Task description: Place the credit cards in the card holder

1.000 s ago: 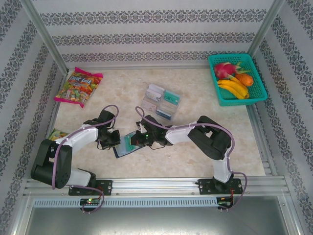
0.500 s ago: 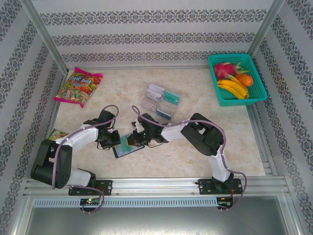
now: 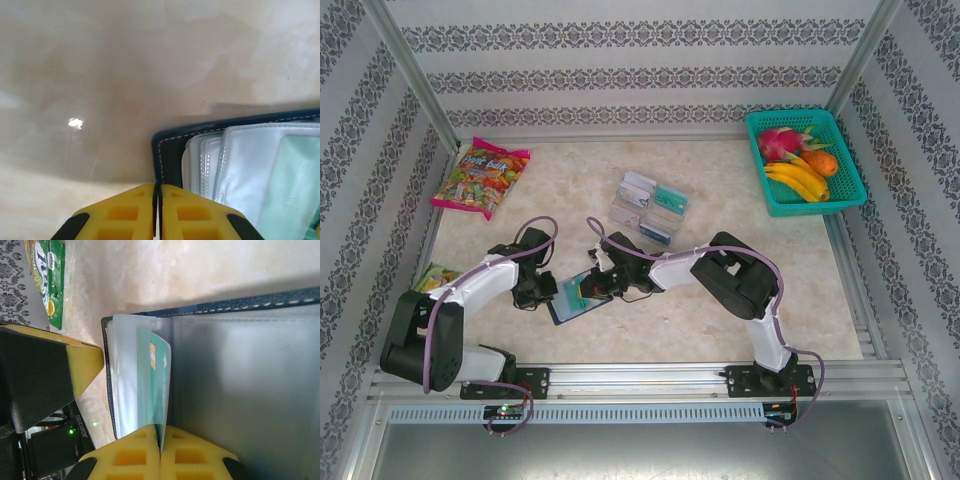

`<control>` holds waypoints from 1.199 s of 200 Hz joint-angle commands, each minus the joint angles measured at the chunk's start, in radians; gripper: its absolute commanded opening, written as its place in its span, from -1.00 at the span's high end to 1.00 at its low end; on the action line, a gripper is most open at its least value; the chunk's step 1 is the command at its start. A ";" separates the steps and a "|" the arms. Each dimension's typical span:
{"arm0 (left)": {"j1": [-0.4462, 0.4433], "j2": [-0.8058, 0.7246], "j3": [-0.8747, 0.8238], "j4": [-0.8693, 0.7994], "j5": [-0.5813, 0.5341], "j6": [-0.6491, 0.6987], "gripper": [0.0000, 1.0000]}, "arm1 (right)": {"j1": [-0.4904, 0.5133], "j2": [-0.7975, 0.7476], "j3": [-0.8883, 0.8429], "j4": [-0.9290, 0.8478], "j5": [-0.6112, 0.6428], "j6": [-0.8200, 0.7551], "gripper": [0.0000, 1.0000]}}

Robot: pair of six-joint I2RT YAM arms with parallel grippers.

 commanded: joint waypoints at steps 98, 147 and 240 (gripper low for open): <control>0.002 0.041 -0.045 0.033 0.004 -0.014 0.82 | 0.041 0.011 0.097 -0.406 0.136 -0.142 0.53; 0.002 0.041 -0.043 0.026 0.004 -0.009 0.87 | 0.051 -0.033 0.175 -0.548 0.202 -0.203 0.26; 0.002 0.059 -0.049 0.056 0.031 -0.011 0.91 | 0.116 0.015 0.316 -0.741 0.330 -0.287 0.06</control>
